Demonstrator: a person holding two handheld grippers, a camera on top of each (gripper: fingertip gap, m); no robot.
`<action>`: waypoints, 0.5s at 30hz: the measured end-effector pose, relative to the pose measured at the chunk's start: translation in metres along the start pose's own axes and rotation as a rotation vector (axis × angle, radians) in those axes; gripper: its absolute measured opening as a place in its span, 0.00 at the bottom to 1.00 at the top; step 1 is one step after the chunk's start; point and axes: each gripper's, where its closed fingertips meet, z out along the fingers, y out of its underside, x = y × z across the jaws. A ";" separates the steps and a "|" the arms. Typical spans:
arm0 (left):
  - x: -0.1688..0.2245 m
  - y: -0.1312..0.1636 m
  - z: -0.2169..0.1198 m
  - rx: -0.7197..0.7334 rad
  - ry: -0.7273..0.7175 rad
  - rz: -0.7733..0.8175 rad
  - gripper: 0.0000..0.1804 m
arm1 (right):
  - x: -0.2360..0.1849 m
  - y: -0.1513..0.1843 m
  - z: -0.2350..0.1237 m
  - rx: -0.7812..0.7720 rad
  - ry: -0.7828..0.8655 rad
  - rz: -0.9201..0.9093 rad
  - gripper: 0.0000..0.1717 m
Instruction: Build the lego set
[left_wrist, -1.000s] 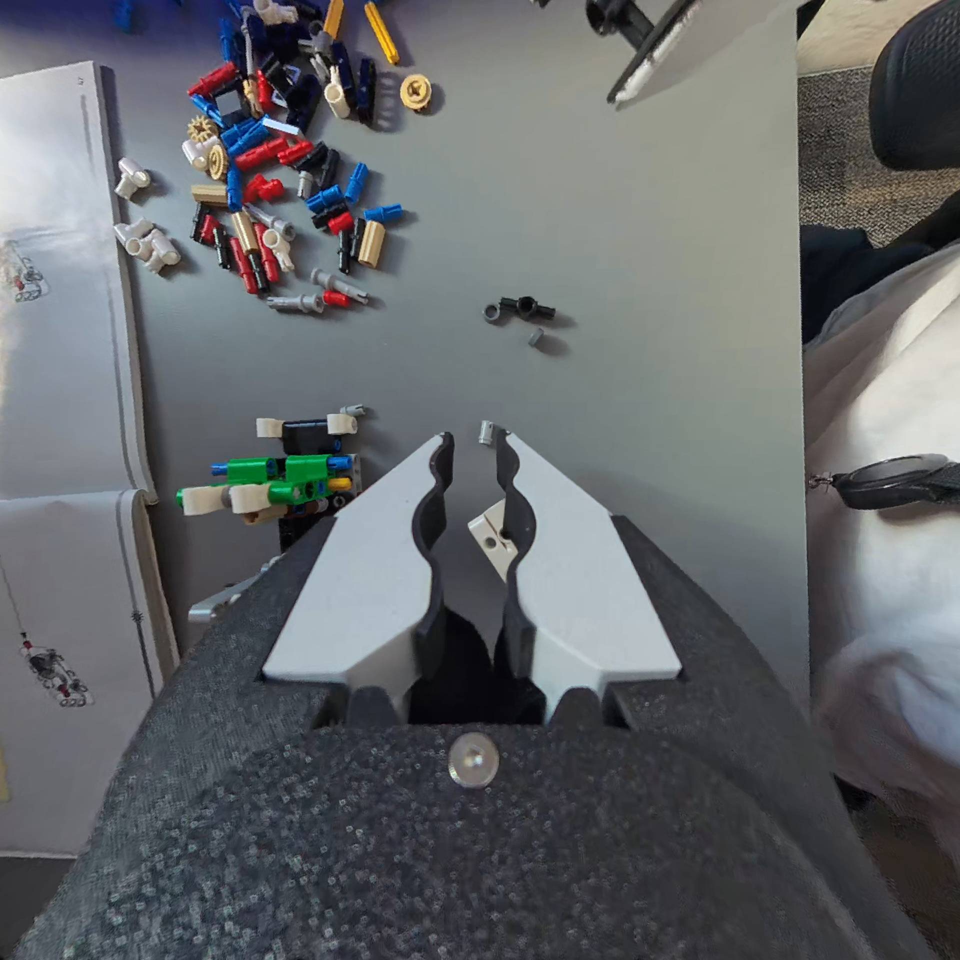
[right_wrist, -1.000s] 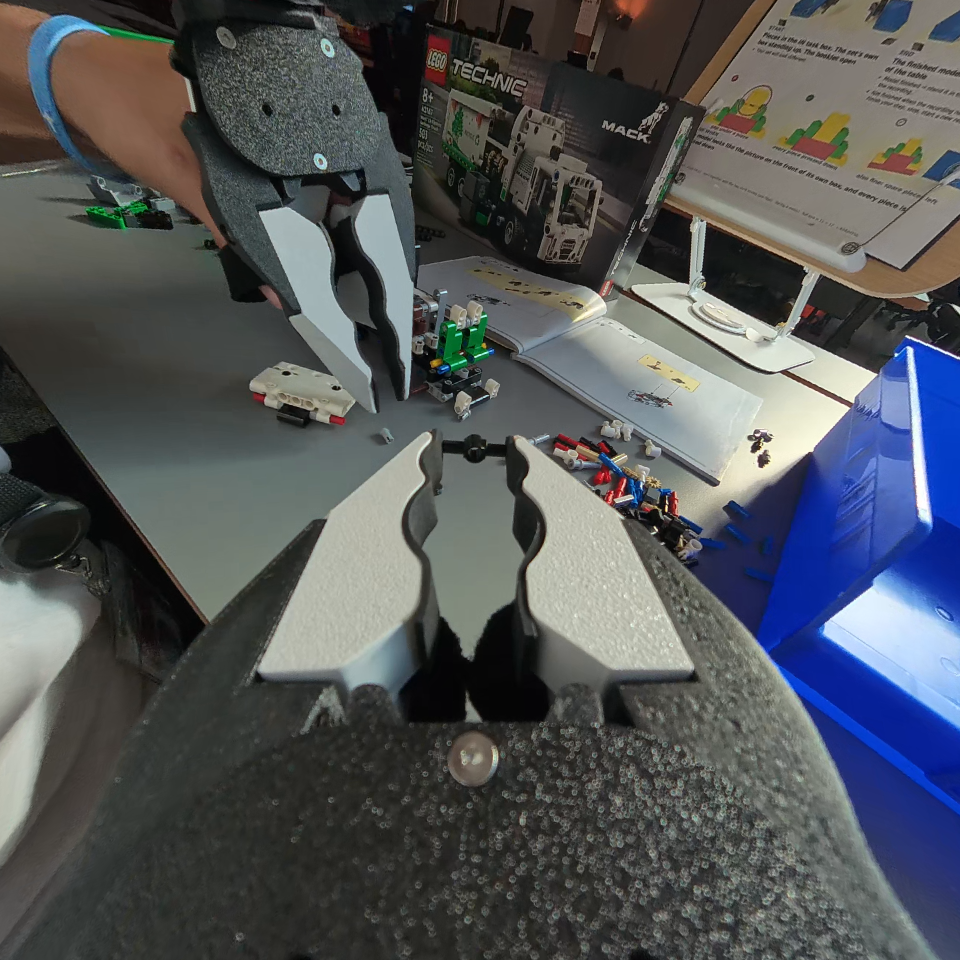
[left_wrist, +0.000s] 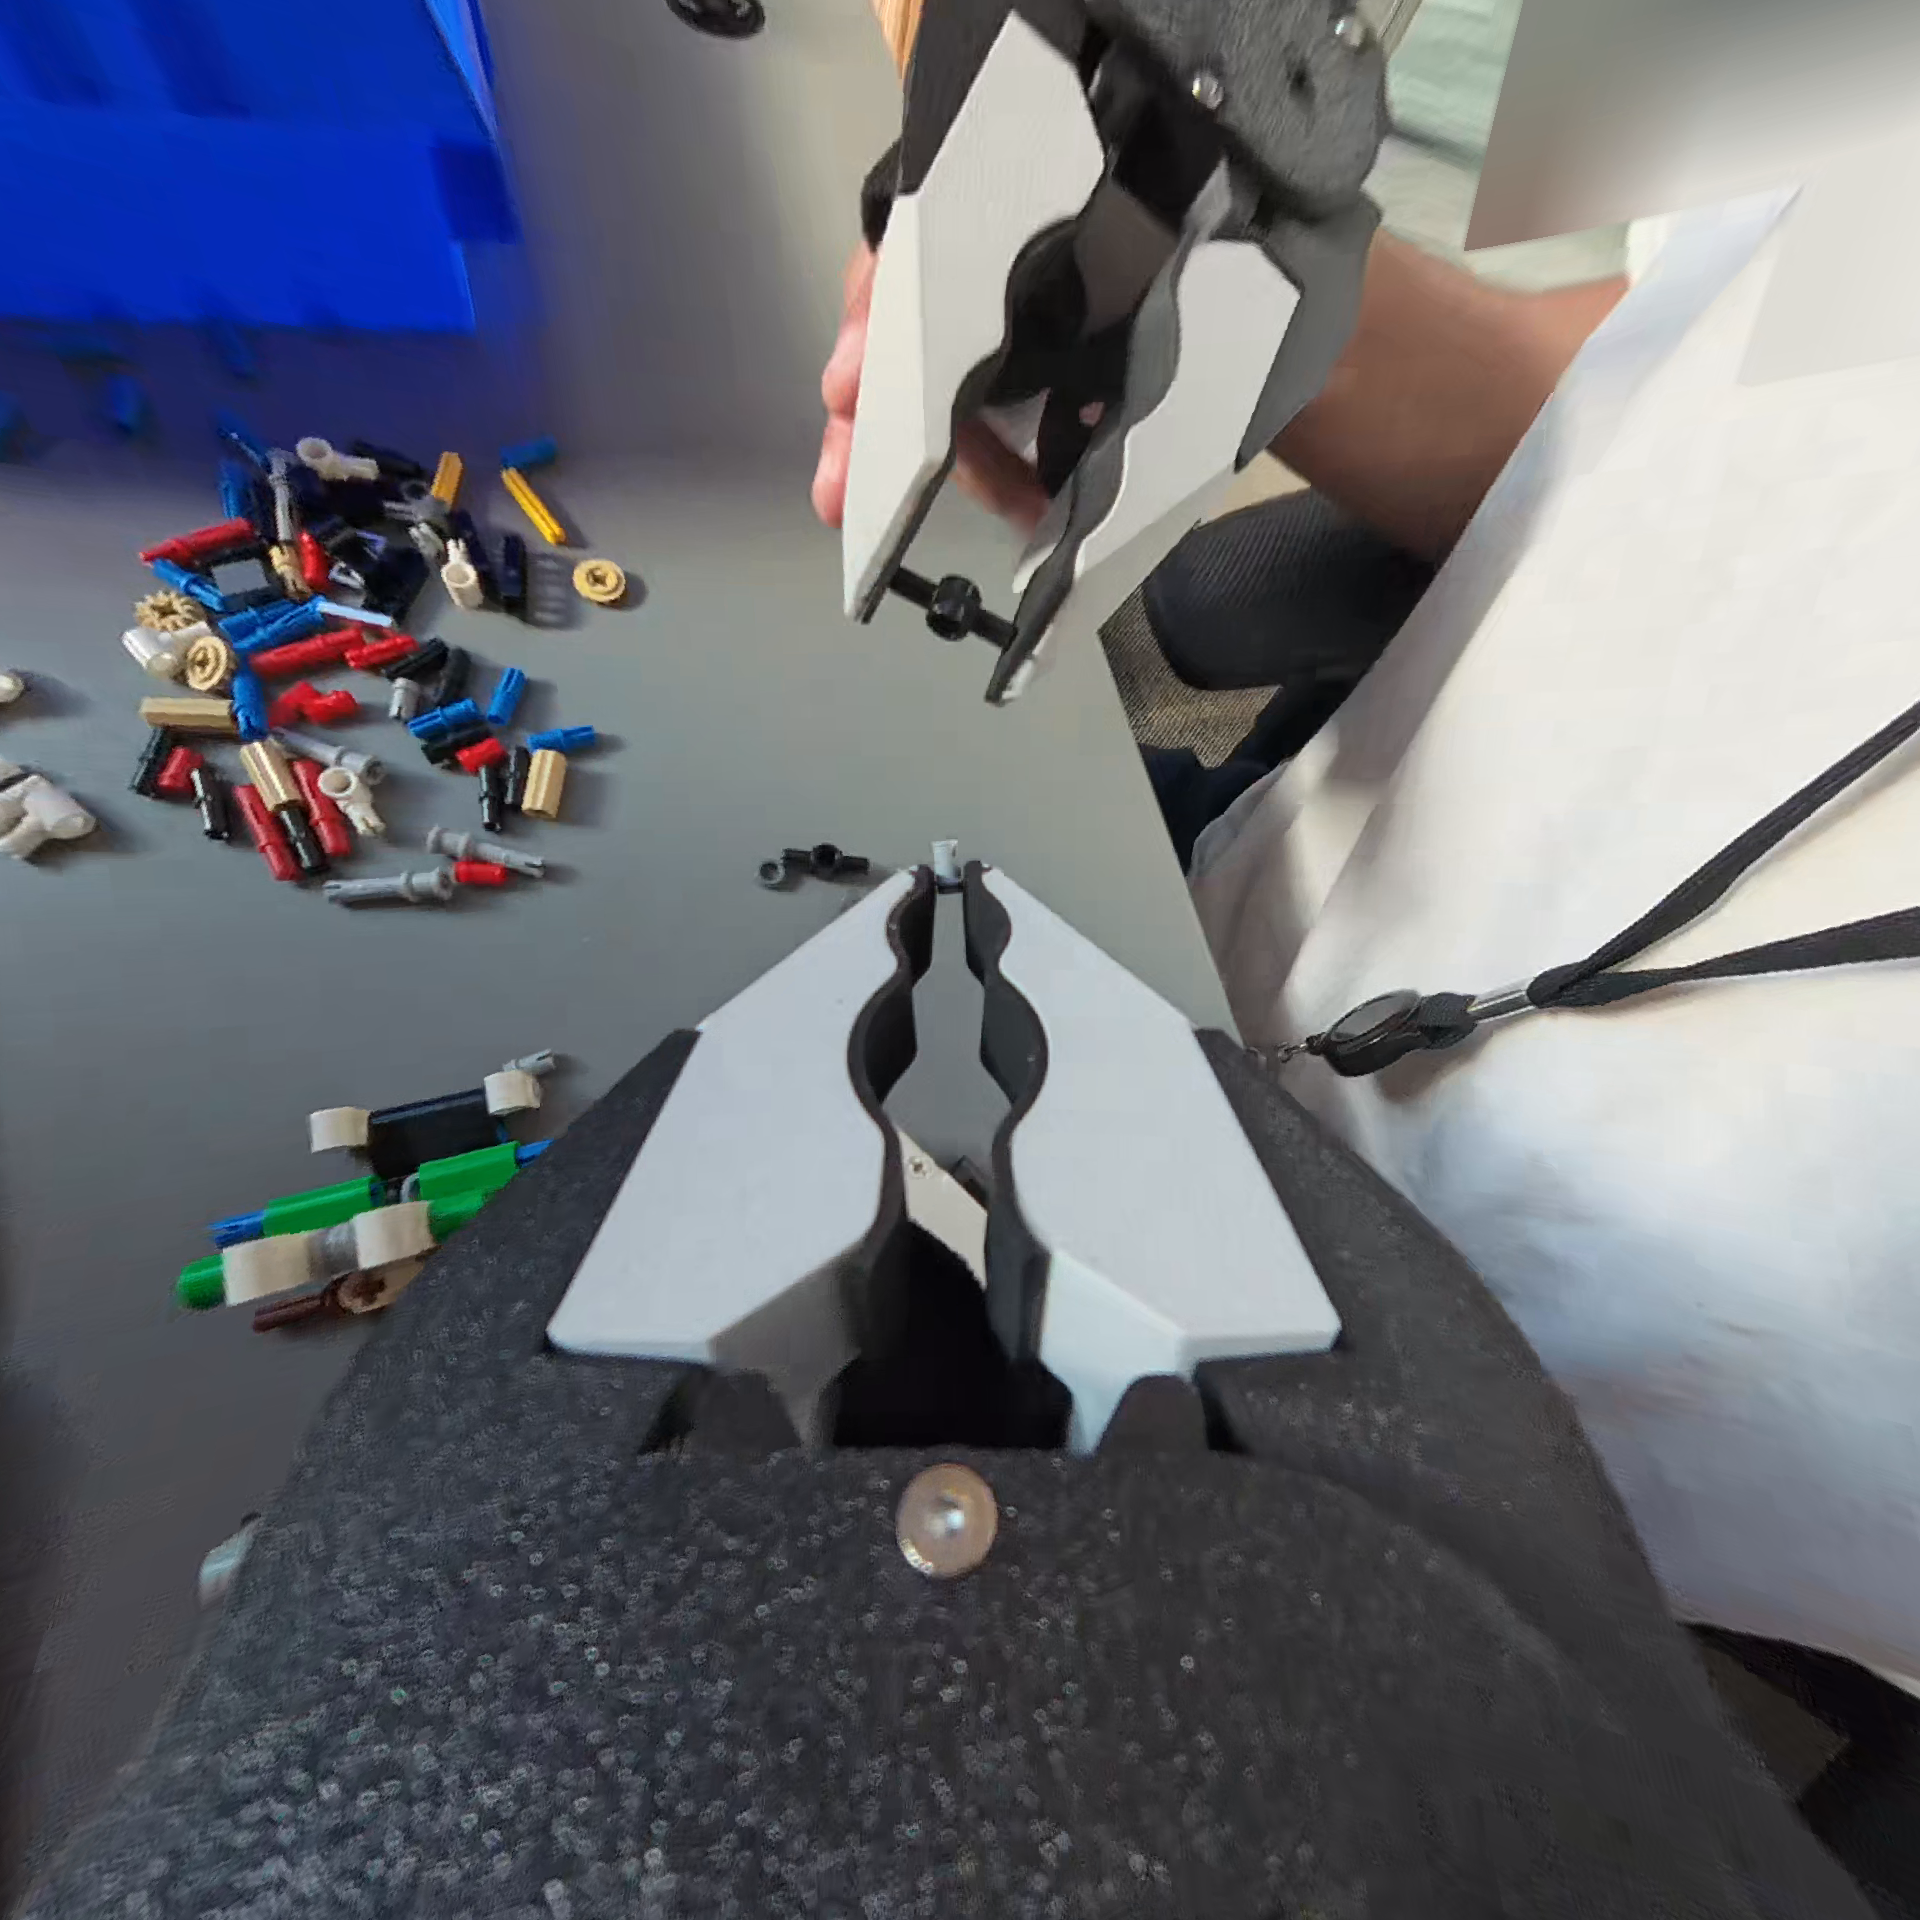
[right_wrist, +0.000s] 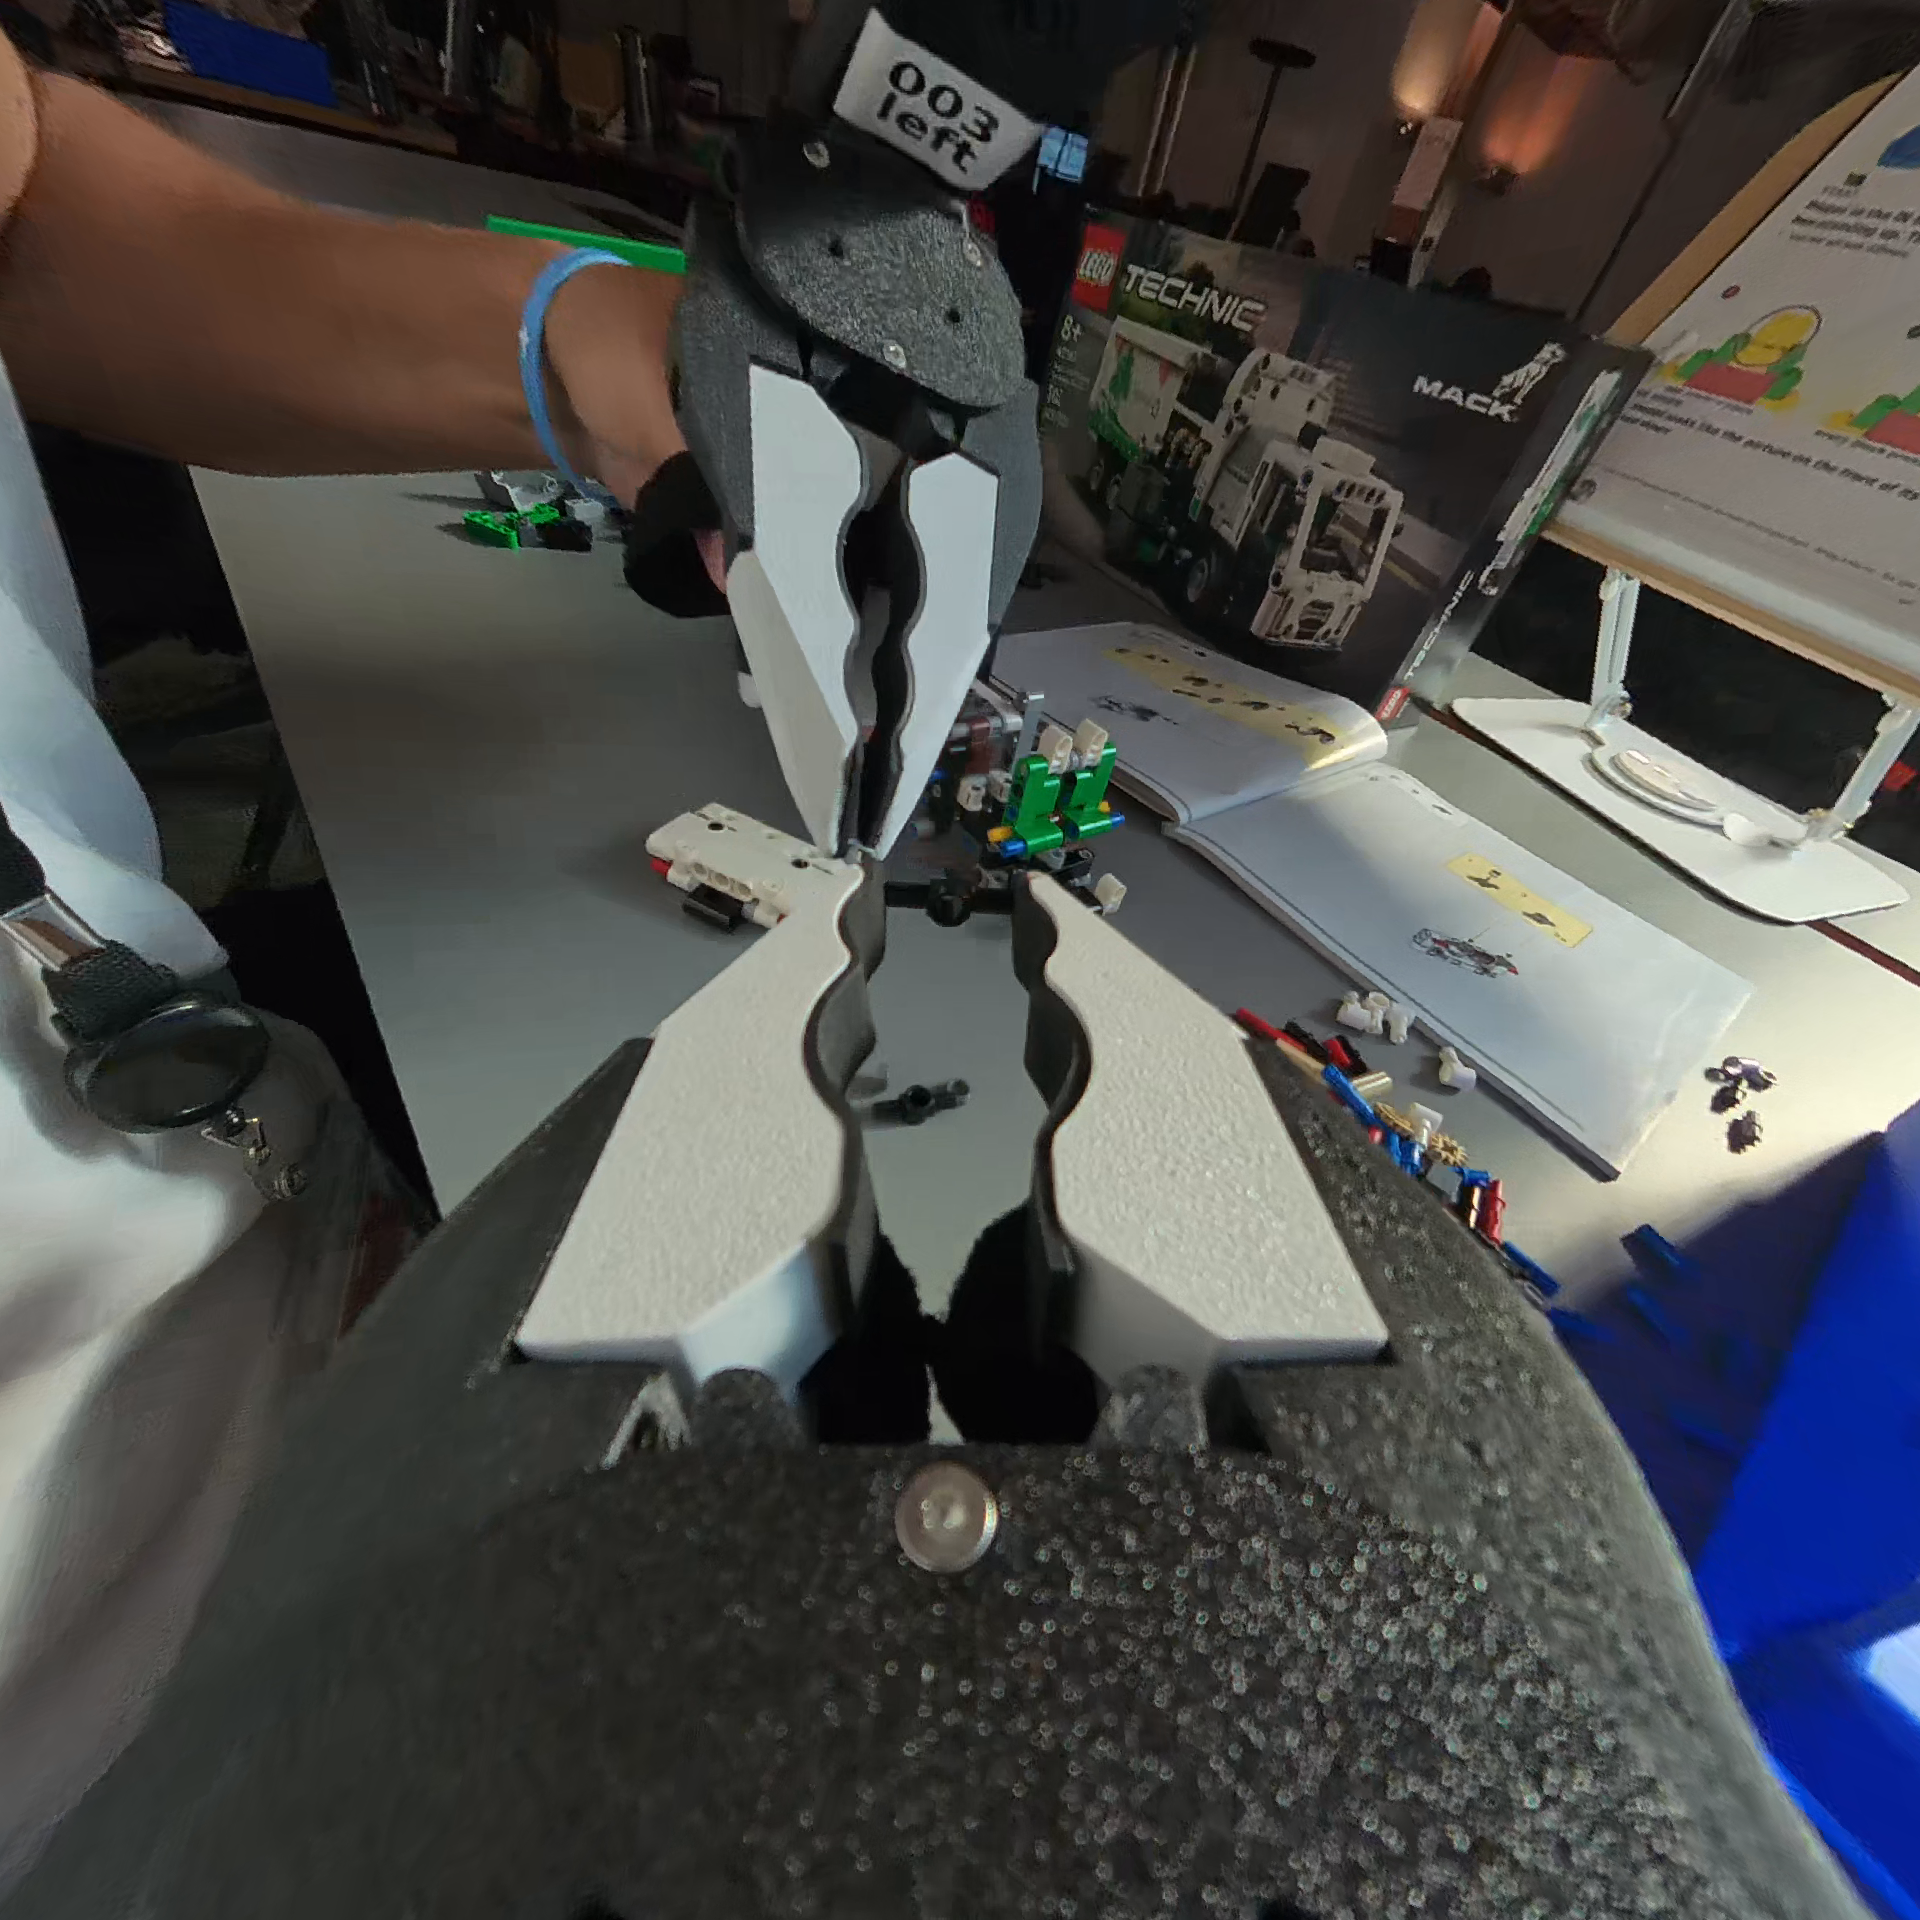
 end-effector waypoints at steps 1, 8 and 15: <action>0.004 -0.006 -0.005 0.043 0.042 -0.030 0.01 | -0.003 -0.005 0.001 0.029 -0.047 0.001 0.13; 0.040 -0.004 -0.030 0.237 0.297 -0.115 0.01 | -0.036 -0.012 0.017 0.052 -0.301 -0.009 0.13; 0.038 0.023 -0.031 0.361 0.000 0.101 0.01 | -0.073 -0.013 0.028 -0.015 -0.429 0.306 0.13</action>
